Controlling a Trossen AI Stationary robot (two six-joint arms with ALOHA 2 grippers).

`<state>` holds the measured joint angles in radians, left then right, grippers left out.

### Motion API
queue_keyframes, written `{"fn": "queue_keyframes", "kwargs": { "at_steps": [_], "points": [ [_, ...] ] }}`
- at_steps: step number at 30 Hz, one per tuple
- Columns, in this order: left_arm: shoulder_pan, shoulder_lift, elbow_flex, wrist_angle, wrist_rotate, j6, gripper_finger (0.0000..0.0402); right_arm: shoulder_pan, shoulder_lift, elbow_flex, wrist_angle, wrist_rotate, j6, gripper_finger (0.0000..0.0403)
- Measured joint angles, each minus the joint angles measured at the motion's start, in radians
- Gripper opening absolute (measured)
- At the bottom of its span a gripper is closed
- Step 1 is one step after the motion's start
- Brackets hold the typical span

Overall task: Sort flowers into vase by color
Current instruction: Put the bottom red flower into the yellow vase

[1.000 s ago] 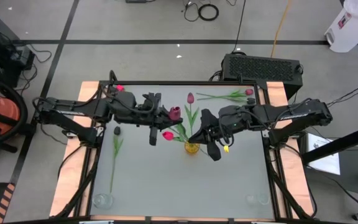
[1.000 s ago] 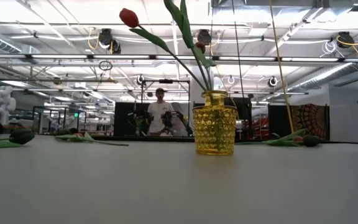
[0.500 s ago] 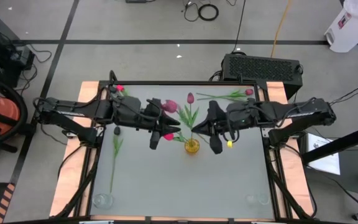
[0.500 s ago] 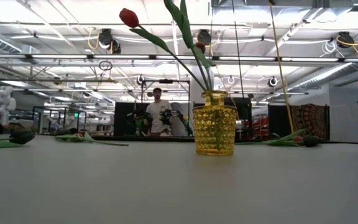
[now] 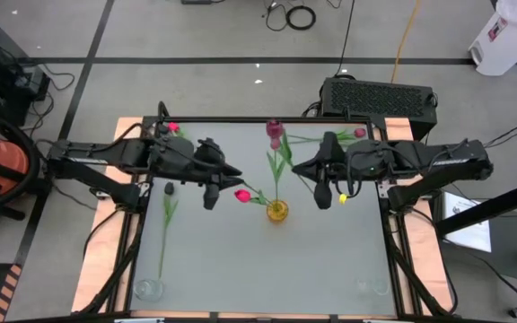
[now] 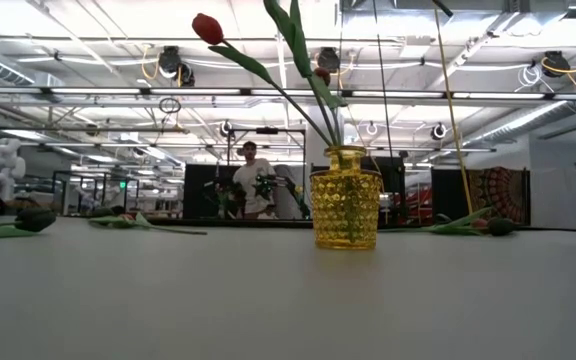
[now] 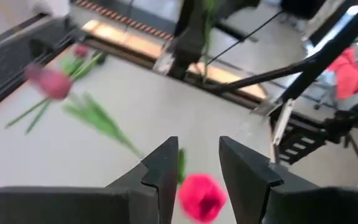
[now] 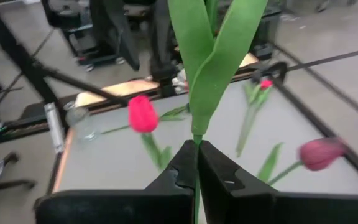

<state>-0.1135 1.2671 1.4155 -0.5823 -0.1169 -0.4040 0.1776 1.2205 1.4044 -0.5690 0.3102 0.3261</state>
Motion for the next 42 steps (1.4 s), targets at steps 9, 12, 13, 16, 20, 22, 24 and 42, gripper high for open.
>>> {"fn": "queue_keyframes", "kwargs": {
  "at_steps": [9, 12, 13, 16, 20, 22, 24, 42],
  "points": [
    [0.000, -0.062, 0.000, -0.219, -0.041, -0.079, 0.0123, 0.086, -0.005, 0.000, 0.026, 0.249, 0.006, 0.0000],
    [0.000, -0.072, 0.000, -0.275, -0.041, -0.089, 0.0123, 0.113, -0.004, 0.000, 0.037, 0.316, 0.009, 0.0000],
    [0.000, -0.075, 0.000, -0.291, -0.041, -0.089, 0.0123, 0.121, -0.004, 0.000, 0.042, 0.329, 0.007, 0.0000],
    [0.000, -0.077, 0.000, -0.336, -0.041, -0.089, 0.0123, 0.141, -0.004, -0.008, 0.065, 0.354, 0.005, 0.0000],
    [0.000, -0.077, 0.000, -0.372, -0.041, -0.088, 0.0123, 0.159, -0.003, -0.077, 0.163, 0.356, 0.003, 0.0000],
    [0.000, -0.077, 0.000, -0.393, -0.041, -0.088, 0.0123, 0.168, -0.003, -0.126, 0.220, 0.370, 0.008, 0.0000],
    [0.000, -0.077, 0.000, -0.408, -0.041, -0.088, 0.0123, 0.177, -0.003, -0.180, 0.298, 0.372, 0.009, 0.0000],
    [-0.088, -0.077, 0.000, -0.531, -0.030, -0.199, 0.0123, 0.182, -0.003, -0.613, 1.002, 0.366, -0.085, 0.0000]
  ]
}}
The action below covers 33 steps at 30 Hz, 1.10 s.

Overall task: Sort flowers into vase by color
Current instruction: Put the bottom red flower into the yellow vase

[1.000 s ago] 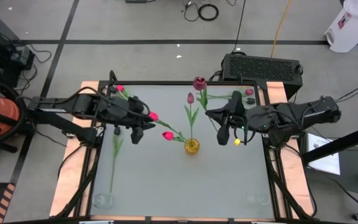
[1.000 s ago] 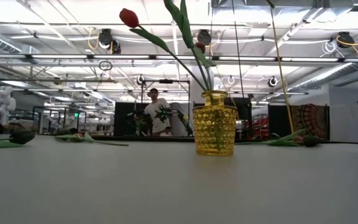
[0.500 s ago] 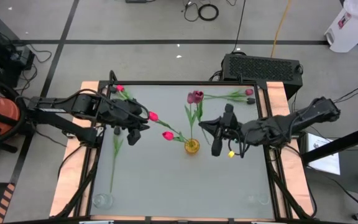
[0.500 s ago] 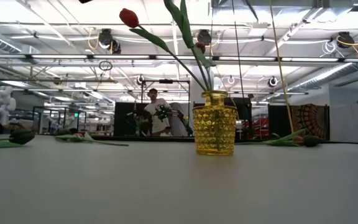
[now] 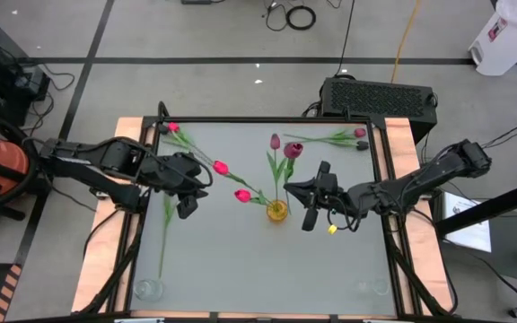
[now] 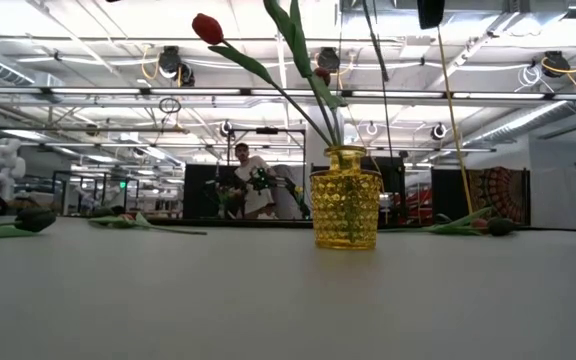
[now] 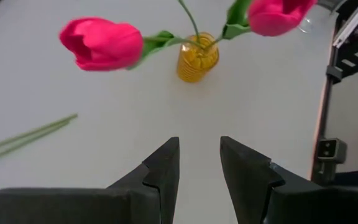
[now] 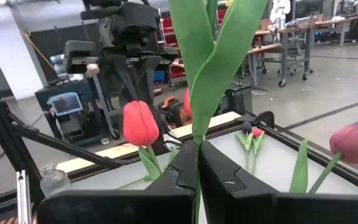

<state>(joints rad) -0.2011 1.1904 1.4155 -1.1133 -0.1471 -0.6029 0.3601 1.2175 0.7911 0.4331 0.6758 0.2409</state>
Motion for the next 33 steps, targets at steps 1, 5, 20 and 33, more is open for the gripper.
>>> {"fn": "queue_keyframes", "kwargs": {
  "at_steps": [1, 5, 20, 33],
  "points": [
    [-0.006, 0.000, 0.000, 0.000, 0.002, -0.012, 0.0123, -0.002, 0.000, -0.013, 0.020, 0.000, -0.003, 0.0000],
    [-0.024, 0.000, 0.000, 0.000, 0.004, -0.046, 0.0123, -0.017, 0.000, -0.050, 0.020, 0.000, -0.002, 0.0000],
    [-0.044, 0.000, 0.000, 0.038, -0.040, -0.073, 0.0123, -0.119, 0.035, -0.065, 0.055, -0.127, 0.006, 0.0000],
    [-0.044, 0.000, 0.000, 0.059, -0.052, -0.073, 0.0123, -0.161, 0.115, -0.066, 0.164, -0.177, 0.008, 0.0000]
  ]
}}
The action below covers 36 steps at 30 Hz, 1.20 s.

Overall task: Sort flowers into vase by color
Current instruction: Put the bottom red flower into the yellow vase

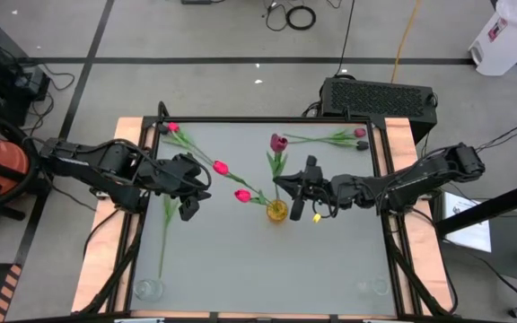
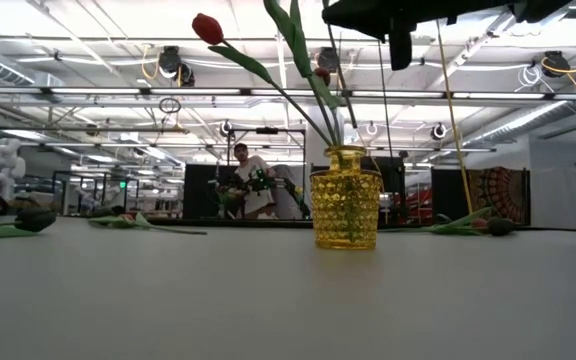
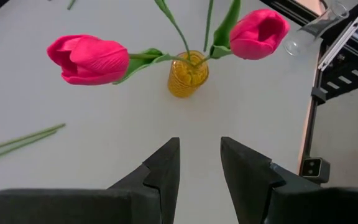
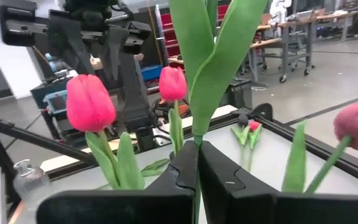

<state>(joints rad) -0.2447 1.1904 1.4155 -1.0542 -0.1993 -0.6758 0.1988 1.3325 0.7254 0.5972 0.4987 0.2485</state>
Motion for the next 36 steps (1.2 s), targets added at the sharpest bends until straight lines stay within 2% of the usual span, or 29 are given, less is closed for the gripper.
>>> {"fn": "queue_keyframes", "kwargs": {
  "at_steps": [9, 29, 36],
  "points": [
    [0.000, 0.000, 0.000, 0.000, 0.000, 0.000, 0.0123, -0.003, 0.060, 0.000, 0.009, -0.008, 0.018, 0.0000],
    [0.000, 0.000, 0.000, 0.000, 0.000, 0.000, 0.0123, -0.041, 0.078, 0.000, -0.002, -0.030, 0.033, 0.0000],
    [0.000, 0.001, 0.000, 0.001, 0.000, 0.000, 0.0123, -0.041, 0.125, 0.000, -0.001, -0.034, 0.051, 0.0000]
  ]
}}
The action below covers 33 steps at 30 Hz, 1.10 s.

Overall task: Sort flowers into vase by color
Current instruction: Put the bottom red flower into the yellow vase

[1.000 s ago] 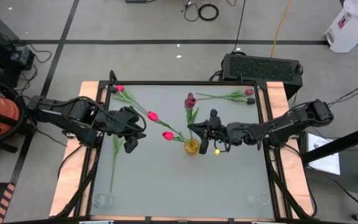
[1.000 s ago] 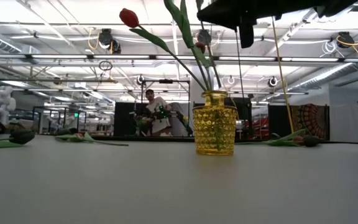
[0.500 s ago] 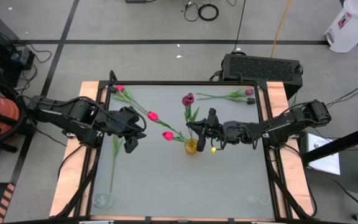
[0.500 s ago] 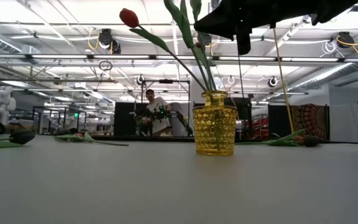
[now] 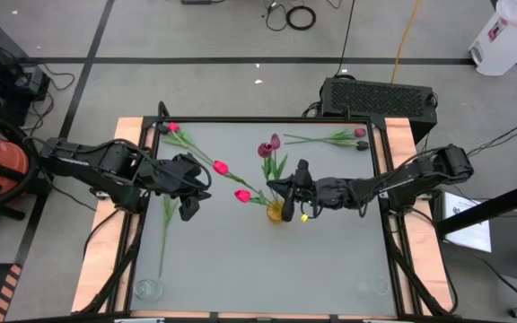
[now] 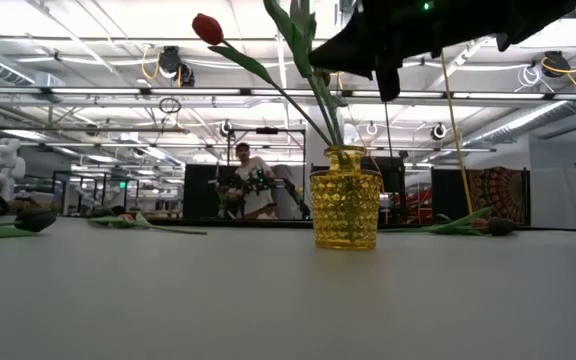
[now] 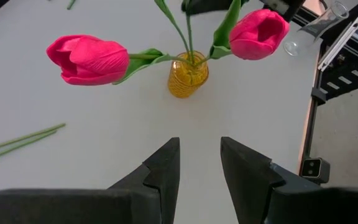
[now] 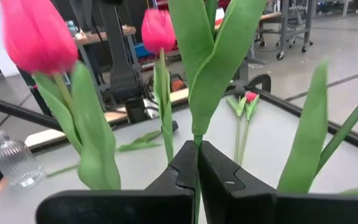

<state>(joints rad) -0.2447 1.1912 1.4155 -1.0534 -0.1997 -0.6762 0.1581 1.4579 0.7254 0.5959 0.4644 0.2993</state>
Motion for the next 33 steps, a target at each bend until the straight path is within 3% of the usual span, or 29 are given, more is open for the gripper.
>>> {"fn": "queue_keyframes", "kwargs": {
  "at_steps": [25, 33],
  "points": [
    [0.000, 0.000, 0.000, 0.002, 0.000, -0.003, 0.0123, 0.001, 0.044, 0.000, -0.026, -0.022, 0.002, 0.0000],
    [0.000, 0.000, 0.000, 0.002, 0.000, -0.003, 0.0123, 0.001, 0.044, 0.000, -0.048, -0.022, 0.003, 0.0023]
  ]
}}
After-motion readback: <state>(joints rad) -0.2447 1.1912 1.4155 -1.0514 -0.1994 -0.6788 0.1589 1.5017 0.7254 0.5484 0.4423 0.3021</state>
